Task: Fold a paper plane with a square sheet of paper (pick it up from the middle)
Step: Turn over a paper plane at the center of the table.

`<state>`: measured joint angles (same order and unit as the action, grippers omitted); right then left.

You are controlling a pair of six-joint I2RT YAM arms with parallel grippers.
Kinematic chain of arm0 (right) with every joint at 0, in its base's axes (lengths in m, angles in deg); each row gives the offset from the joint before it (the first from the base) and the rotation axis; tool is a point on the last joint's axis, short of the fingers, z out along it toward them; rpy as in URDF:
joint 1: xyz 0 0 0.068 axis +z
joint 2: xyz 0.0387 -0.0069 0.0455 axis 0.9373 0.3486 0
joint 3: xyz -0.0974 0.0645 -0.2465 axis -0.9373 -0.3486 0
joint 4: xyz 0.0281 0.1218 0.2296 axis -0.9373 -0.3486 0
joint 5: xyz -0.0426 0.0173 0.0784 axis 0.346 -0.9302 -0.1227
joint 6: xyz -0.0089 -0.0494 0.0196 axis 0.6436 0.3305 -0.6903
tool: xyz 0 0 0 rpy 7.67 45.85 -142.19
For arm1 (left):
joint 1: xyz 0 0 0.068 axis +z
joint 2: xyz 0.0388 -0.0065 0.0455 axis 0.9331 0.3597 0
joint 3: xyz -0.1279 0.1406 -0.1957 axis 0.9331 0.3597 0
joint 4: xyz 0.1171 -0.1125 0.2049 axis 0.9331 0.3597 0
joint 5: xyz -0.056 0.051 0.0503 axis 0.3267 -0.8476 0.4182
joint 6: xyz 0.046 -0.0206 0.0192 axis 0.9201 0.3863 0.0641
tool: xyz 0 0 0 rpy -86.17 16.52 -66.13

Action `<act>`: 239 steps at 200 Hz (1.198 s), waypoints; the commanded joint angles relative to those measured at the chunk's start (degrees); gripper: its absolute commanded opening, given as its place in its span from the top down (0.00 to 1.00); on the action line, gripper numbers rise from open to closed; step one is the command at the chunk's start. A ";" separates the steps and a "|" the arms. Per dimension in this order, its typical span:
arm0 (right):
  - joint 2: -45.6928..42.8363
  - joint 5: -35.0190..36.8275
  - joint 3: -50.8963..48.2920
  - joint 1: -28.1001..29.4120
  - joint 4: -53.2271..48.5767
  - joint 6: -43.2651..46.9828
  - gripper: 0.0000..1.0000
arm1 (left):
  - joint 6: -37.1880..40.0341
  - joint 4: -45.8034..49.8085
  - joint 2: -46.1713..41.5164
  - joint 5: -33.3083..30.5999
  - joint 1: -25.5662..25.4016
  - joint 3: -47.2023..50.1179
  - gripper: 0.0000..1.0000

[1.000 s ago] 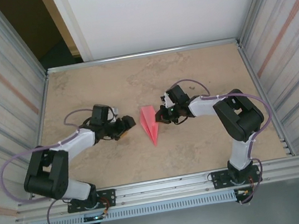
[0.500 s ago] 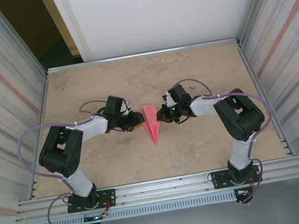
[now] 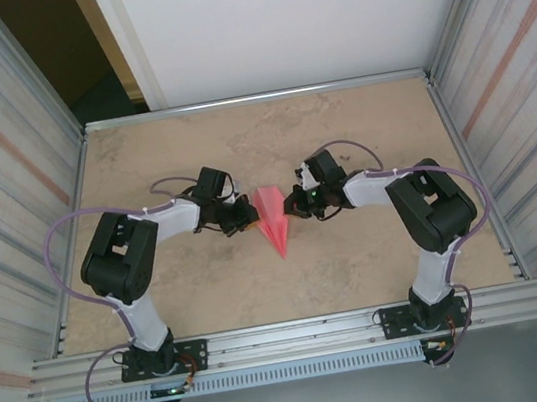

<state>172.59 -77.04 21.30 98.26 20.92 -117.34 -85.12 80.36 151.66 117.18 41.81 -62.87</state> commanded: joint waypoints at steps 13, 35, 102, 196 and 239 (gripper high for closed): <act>-5.11 2.66 -0.89 -0.67 -2.29 0.66 1.00 | 2.13 0.87 -4.27 -2.13 -0.29 -0.51 0.99; -7.22 4.44 -1.27 -1.37 -3.22 0.90 1.00 | 2.04 -1.34 -6.94 -3.61 -0.13 0.95 0.99; -4.18 6.53 -2.12 -2.03 -3.81 -0.13 0.99 | 0.23 -7.00 -4.27 -2.49 0.59 3.69 0.95; -1.37 6.39 -0.42 -2.14 -6.34 -0.39 0.84 | 0.72 -7.01 0.12 -1.03 0.57 4.12 0.91; -9.26 13.49 0.39 -0.02 -13.83 3.69 0.56 | 0.74 -6.32 -0.26 -0.51 0.61 3.51 0.91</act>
<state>168.99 -68.84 19.93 96.78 13.14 -116.75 -84.86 73.81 151.44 115.38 41.96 -58.95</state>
